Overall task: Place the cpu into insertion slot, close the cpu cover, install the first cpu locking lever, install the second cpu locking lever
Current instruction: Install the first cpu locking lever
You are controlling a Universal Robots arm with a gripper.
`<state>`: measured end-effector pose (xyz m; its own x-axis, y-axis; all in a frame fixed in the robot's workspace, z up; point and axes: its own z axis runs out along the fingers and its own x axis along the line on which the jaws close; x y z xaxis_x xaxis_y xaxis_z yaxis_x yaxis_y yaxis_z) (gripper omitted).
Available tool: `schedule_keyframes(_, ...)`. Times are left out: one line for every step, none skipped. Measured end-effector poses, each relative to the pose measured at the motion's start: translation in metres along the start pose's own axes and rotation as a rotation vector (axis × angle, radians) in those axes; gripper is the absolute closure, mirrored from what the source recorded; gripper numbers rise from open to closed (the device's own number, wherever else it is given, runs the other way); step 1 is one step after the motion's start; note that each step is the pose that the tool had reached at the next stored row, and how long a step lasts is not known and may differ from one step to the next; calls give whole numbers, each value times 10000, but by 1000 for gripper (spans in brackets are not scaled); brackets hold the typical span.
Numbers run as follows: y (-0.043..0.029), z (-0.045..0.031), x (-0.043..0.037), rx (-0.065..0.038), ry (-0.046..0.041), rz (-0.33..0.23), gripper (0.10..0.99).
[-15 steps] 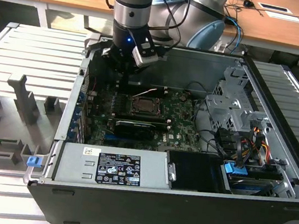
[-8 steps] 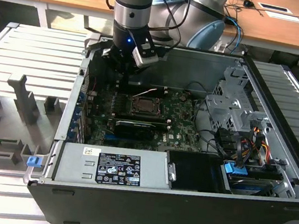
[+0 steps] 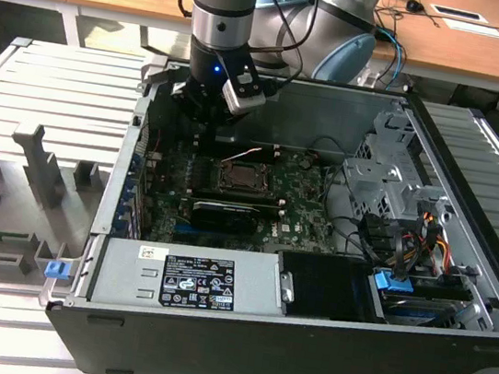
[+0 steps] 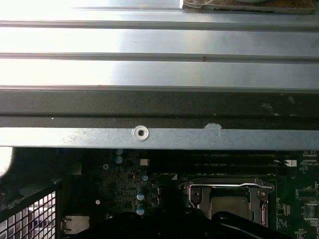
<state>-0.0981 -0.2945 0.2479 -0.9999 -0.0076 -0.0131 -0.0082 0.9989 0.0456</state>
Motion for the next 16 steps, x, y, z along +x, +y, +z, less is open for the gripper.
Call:
schedule_keyframes(0,1,-2,0,0,1,980)
schedule_keyframes(0,3,-4,0,0,1,980)
schedule_keyframes(0,3,-7,1,0,0,980)
schedule_keyframes(0,6,-15,0,0,0,980)
schedule_keyframes(-1,14,-24,1,0,0,980)
schedule_keyframes(-1,20,-26,-208,-2,1,980)
schedule_keyframes(-2,20,-26,-439,-5,7,980)
schedule_keyframes(-3,23,-26,-465,-5,14,980)
schedule_keyframes(-2,27,-26,-467,-7,20,980)
schedule_keyframes(-3,32,-26,-465,-5,30,980)
schedule_keyframes(-3,38,-26,-466,-6,36,980)
schedule_keyframes(-4,43,-27,-465,-6,42,980)
schedule_keyframes(-4,51,-30,-465,-6,46,980)
schedule_keyframes(-4,57,-30,-465,-6,47,980)
schedule_keyframes(-5,67,-30,-465,-7,48,980)
schedule_keyframes(-5,74,-30,-465,-6,47,980)
